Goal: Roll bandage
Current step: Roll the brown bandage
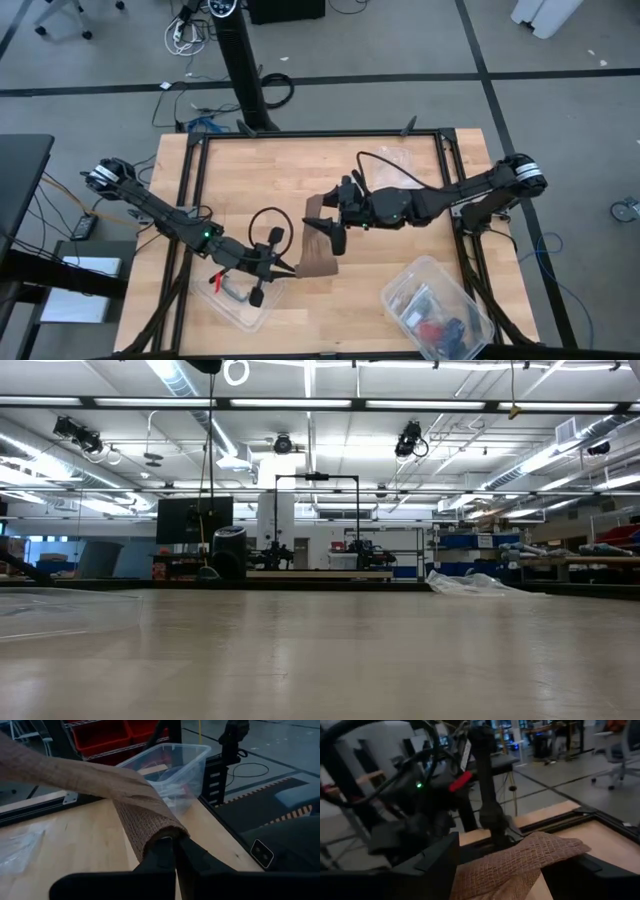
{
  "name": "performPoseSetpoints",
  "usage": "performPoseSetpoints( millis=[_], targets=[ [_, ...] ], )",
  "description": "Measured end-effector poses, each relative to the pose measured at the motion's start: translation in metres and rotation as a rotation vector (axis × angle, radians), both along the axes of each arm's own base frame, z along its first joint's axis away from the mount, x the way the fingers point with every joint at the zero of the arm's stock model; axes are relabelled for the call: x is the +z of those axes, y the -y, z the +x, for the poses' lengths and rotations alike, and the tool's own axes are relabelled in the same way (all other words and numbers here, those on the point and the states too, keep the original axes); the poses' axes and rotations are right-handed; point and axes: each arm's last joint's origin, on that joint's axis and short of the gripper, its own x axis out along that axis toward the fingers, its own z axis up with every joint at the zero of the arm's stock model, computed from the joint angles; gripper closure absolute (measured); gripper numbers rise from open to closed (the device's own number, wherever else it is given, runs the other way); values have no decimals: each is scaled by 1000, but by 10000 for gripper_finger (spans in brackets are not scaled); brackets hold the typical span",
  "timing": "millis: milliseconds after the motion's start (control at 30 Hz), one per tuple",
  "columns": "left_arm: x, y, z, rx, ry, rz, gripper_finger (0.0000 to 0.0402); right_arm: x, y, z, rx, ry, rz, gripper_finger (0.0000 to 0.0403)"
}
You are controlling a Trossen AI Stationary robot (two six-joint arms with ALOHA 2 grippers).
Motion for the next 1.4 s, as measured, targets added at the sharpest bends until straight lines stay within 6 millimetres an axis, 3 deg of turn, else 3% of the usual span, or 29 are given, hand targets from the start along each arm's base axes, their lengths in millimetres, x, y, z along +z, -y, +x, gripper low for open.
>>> performPoseSetpoints(
  millis=[233, 500, 633, 767, 933, 1167, 1400],
  targets=[
    [-1, 1, -1, -35, -20, -10, 401, 0, 5, -17, 30, -152, -52, 142],
    [-1, 1, 0, -33, -19, -17, 401, -1, 21, -12, -79, -124, 62, 151],
    [-3, 5, -2, -129, -42, -35, 401, -1, 28, -11, -100, -139, -14, 146],
    [-7, 5, 1, -121, -59, -37, 401, -1, 24, -11, 20, -152, -105, 136],
    [-9, 6, 2, -118, -57, -38, 401, -1, 27, -10, 21, -157, -130, 130],
    [-5, 3, 4, -44, 6, 30, 401, 5, -18, -29, 208, -169, -228, 138],
    [13, -4, -1, 73, 126, 126, 401, -6, -78, -55, 235, -257, -315, 140]
  ],
)
